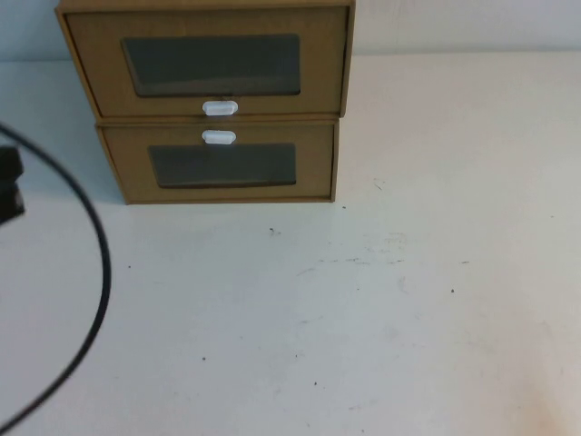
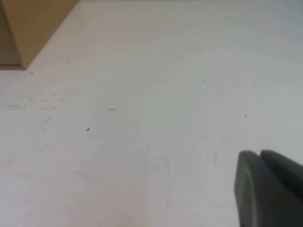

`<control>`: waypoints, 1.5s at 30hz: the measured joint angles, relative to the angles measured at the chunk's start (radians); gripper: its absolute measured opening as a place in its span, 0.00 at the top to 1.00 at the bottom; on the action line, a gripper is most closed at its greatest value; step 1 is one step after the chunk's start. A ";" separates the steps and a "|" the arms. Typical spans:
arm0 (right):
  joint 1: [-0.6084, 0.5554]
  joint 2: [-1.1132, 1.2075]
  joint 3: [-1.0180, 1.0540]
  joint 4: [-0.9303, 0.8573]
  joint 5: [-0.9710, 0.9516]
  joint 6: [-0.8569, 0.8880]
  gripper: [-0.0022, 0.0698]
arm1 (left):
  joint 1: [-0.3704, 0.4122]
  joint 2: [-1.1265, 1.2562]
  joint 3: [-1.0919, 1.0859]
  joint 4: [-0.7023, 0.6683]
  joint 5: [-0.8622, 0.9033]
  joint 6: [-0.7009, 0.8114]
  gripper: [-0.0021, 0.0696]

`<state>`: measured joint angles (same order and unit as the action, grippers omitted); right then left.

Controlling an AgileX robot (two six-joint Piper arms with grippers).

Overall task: Open the shoe box
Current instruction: 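Pull the top drawer of the cardboard box fully open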

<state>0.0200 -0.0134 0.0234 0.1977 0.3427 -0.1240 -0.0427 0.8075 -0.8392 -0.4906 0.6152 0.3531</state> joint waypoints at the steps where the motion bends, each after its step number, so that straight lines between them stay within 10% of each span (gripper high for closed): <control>1: 0.000 0.000 0.000 0.000 0.000 0.000 0.99 | 0.000 0.051 -0.067 -0.027 0.029 0.039 0.98; 24: 0.000 0.000 0.000 0.000 0.000 0.000 0.99 | 0.000 1.073 -1.434 -0.202 0.515 0.178 0.98; 45: 0.000 0.000 0.000 0.000 0.000 0.000 0.99 | -0.037 1.319 -1.551 -0.227 0.540 0.186 0.98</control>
<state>0.0200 -0.0134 0.0234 0.1977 0.3427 -0.1240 -0.0796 2.1265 -2.3903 -0.7173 1.1557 0.5387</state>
